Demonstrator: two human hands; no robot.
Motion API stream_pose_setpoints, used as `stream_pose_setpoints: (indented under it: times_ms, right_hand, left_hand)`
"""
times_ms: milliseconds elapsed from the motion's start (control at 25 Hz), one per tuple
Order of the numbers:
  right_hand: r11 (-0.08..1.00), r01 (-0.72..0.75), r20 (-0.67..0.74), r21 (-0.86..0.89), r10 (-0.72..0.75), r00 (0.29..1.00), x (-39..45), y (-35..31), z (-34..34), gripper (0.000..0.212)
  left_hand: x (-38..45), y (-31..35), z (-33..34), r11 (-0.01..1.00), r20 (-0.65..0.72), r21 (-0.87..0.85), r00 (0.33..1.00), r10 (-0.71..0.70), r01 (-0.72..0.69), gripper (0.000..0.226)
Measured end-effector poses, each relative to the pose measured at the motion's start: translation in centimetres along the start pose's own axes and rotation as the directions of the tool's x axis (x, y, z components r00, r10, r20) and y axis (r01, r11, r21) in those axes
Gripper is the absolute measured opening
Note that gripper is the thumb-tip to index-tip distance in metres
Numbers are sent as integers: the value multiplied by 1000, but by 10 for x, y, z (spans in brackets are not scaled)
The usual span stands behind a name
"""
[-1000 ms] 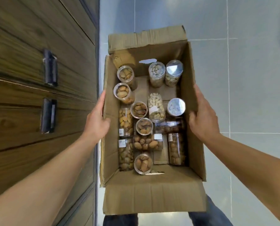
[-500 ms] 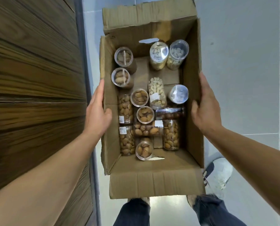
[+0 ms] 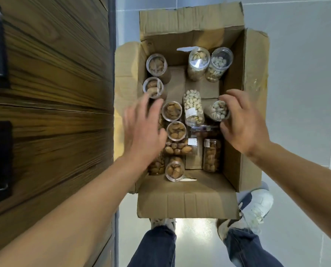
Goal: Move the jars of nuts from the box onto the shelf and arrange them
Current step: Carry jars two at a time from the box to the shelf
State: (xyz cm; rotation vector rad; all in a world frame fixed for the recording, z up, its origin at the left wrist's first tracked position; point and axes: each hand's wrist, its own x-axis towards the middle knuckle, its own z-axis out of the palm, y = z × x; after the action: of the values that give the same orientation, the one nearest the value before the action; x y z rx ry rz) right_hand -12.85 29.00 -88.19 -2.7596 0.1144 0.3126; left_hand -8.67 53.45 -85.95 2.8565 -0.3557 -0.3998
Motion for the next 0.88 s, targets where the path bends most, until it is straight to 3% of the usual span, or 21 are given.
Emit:
stream_pose_setpoints:
  times_ms: [120, 240, 360, 480, 720, 880]
  right_hand:
    - [978, 121, 200, -169, -86, 976, 23, -4, 22, 69]
    - [894, 182, 322, -408, -45, 945, 39, 3, 53, 67]
    - [834, 159, 385, -528, 68, 921, 53, 2, 67, 57]
    - [821, 181, 400, -542, 63, 914, 58, 2, 61, 48]
    - [827, 221, 331, -517, -46, 943, 58, 3, 37, 44]
    - [837, 187, 290, -515, -35, 956, 70, 7, 35, 41]
  left_hand:
    - [3, 35, 39, 980, 84, 12, 977, 195, -197, 72]
    - [29, 44, 92, 981, 117, 109, 982, 150, -163, 77]
    - [51, 49, 126, 968, 161, 221, 984, 81, -116, 88]
    - [59, 53, 138, 965, 154, 244, 986, 57, -94, 84]
    - [82, 27, 117, 997, 7, 37, 997, 71, -71, 57]
    - [120, 31, 107, 998, -24, 8, 998, 57, -57, 46]
